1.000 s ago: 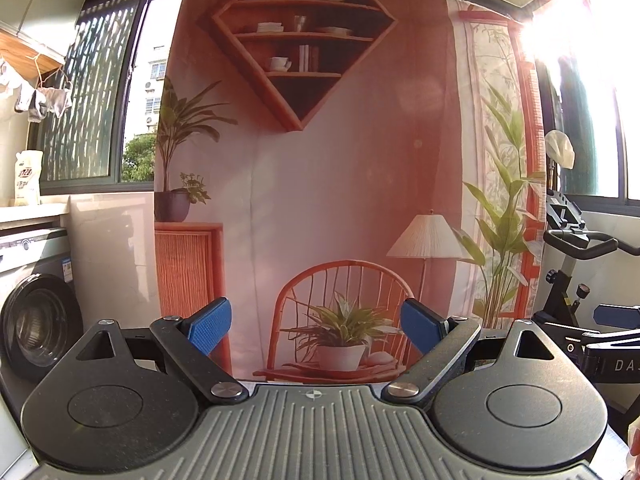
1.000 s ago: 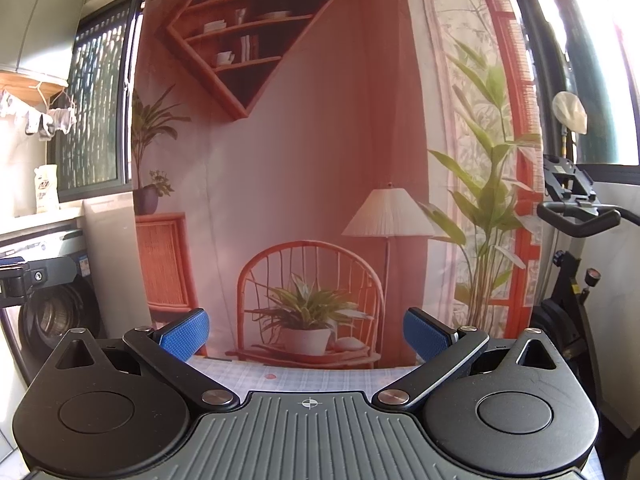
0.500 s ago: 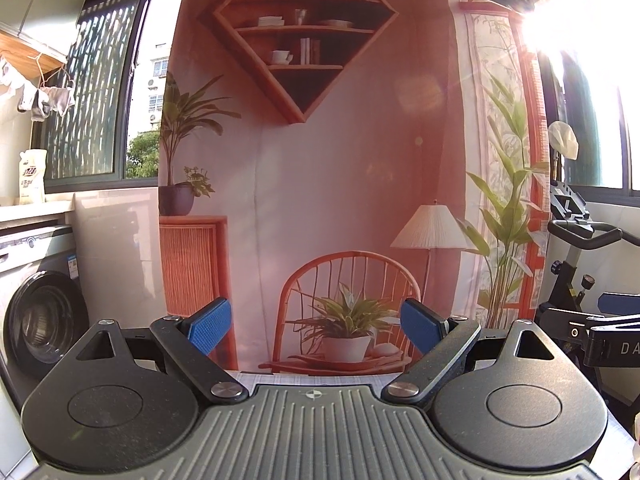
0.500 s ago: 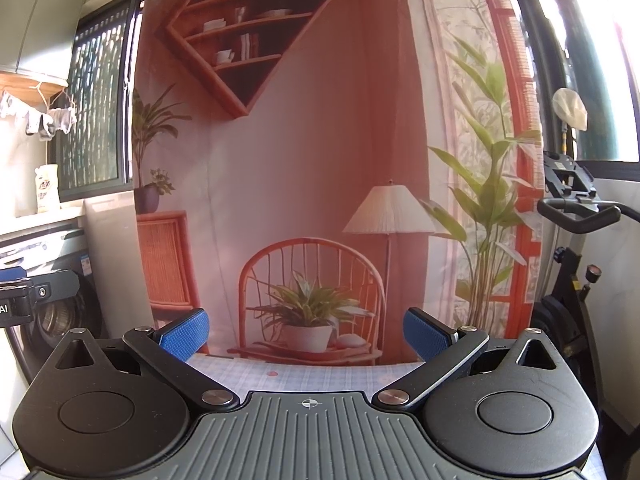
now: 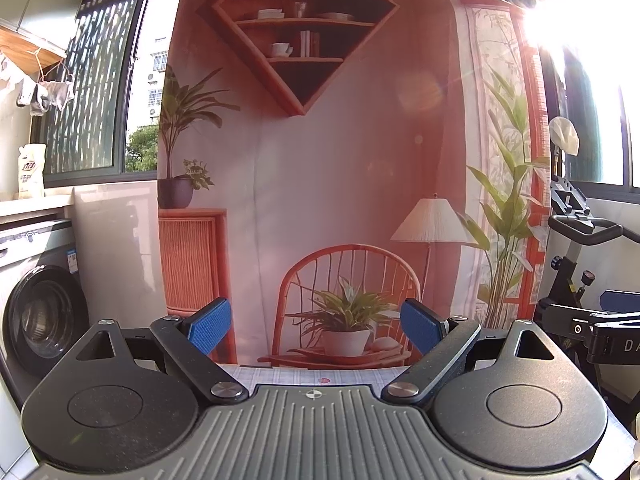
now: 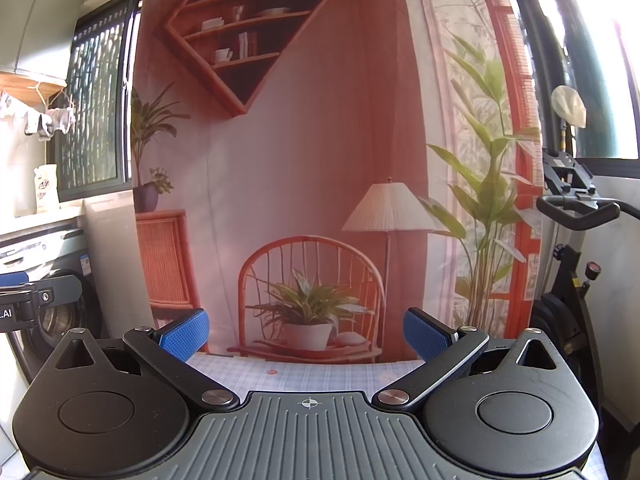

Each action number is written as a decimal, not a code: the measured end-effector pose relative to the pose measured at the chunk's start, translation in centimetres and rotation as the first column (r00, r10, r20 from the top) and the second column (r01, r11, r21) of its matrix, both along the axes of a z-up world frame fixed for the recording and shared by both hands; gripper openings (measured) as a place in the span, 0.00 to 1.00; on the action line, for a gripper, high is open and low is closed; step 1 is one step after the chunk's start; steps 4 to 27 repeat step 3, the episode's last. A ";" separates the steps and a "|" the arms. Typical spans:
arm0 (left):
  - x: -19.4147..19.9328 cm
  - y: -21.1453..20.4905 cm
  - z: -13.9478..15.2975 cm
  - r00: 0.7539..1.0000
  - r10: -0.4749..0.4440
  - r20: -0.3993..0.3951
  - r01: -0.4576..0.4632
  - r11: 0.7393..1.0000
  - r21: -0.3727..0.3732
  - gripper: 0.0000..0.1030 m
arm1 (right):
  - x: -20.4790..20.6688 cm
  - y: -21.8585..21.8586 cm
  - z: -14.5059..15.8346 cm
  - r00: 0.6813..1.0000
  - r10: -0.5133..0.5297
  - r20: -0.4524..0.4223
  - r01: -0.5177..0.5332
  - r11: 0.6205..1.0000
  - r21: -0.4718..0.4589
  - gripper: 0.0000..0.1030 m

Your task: Organize plates and bowls

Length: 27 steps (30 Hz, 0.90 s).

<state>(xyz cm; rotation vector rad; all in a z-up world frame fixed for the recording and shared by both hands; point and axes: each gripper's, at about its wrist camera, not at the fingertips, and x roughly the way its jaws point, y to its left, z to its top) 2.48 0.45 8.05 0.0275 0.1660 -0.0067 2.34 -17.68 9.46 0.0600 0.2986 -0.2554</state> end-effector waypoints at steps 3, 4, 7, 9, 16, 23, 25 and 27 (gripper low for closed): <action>0.1 0.1 0.0 1.000 -0.002 -0.005 0.002 1.000 -0.001 0.90 | 0.0 -0.2 -0.2 1.000 -0.003 0.000 0.003 1.000 0.002 1.00; 0.1 0.1 0.0 1.000 -0.002 -0.005 0.002 1.000 -0.001 0.90 | 0.0 -0.2 -0.2 1.000 -0.003 0.000 0.003 1.000 0.002 1.00; 0.1 0.1 0.0 1.000 -0.002 -0.005 0.002 1.000 -0.001 0.90 | 0.0 -0.2 -0.2 1.000 -0.003 0.000 0.003 1.000 0.002 1.00; 0.1 0.1 0.0 1.000 -0.002 -0.005 0.002 1.000 -0.001 0.90 | 0.0 -0.2 -0.2 1.000 -0.003 0.000 0.003 1.000 0.002 1.00; 0.1 0.1 0.0 1.000 -0.002 -0.005 0.002 1.000 -0.001 0.90 | 0.0 -0.2 -0.2 1.000 -0.003 0.000 0.003 1.000 0.002 1.00; 0.1 0.1 0.0 1.000 -0.002 -0.005 0.002 1.000 -0.001 0.90 | 0.0 -0.2 -0.2 1.000 -0.003 0.000 0.003 1.000 0.002 1.00; 0.1 0.1 0.0 1.000 -0.002 -0.005 0.002 1.000 -0.001 0.90 | 0.0 -0.2 -0.2 1.000 -0.003 0.000 0.003 1.000 0.002 1.00; 0.1 0.1 0.0 1.000 -0.002 -0.005 0.002 1.000 -0.001 0.90 | 0.0 -0.2 -0.2 1.000 -0.003 0.000 0.003 1.000 0.002 1.00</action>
